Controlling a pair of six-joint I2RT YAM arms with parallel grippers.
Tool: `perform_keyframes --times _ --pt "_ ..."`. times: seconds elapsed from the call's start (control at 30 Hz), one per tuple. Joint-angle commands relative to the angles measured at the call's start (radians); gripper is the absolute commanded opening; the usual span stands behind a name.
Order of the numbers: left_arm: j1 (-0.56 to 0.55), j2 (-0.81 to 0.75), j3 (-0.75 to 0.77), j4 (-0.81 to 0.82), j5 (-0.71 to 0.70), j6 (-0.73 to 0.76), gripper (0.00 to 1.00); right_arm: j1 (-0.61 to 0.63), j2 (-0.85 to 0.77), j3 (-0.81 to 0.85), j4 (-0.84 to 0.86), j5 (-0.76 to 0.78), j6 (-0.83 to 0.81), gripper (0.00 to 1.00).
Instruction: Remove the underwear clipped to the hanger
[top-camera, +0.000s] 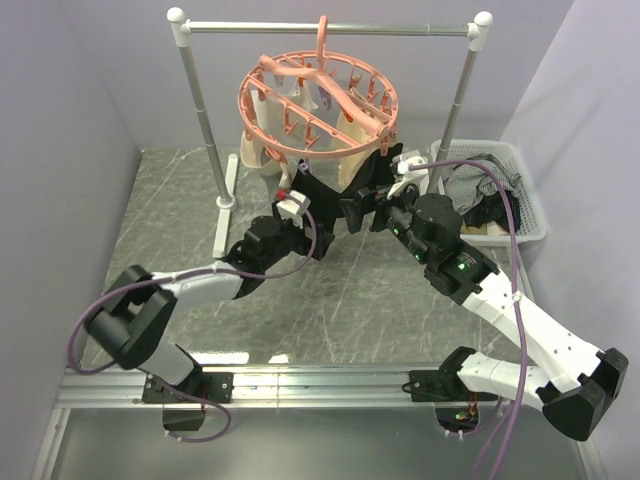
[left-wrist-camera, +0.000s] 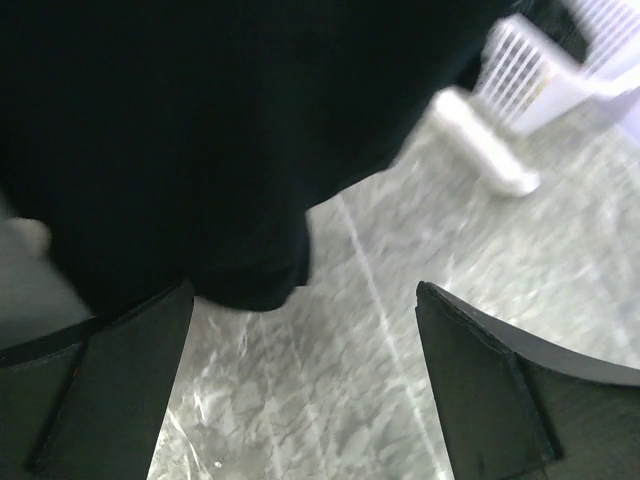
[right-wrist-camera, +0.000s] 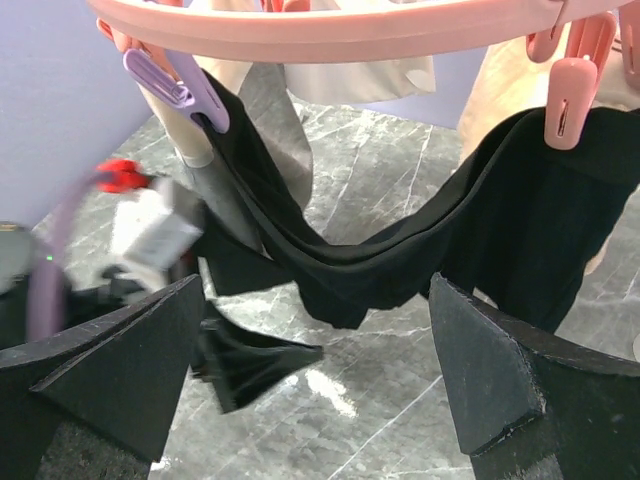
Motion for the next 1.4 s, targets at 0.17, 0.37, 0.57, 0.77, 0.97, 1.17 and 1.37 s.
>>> perform_keyframes --times 0.17,0.37,0.57,0.77,0.97,1.17,1.37 --pt "-0.011 0.137 0.163 0.013 -0.047 0.052 0.99 0.006 -0.050 -0.023 -0.002 0.019 0.004 1.00" --pt "-0.009 0.137 0.148 0.027 -0.307 0.146 0.99 0.006 -0.057 -0.037 0.001 0.028 0.002 1.00" --pt "0.012 0.223 0.235 -0.019 -0.406 0.216 0.99 0.006 -0.044 -0.029 -0.002 0.022 0.004 1.00" --pt "0.034 0.278 0.335 -0.059 -0.504 0.224 0.99 0.005 -0.056 -0.038 -0.013 0.034 0.002 1.00" --pt "0.041 0.240 0.303 -0.033 -0.566 0.238 0.99 0.005 -0.070 -0.060 -0.001 0.039 0.007 1.00" --pt "0.057 0.203 0.228 0.088 -0.302 0.256 0.99 0.005 -0.061 -0.052 -0.010 0.030 0.010 1.00" --pt "0.136 0.154 0.235 0.081 0.188 0.098 0.99 0.005 -0.093 -0.075 -0.010 0.042 0.010 1.00"
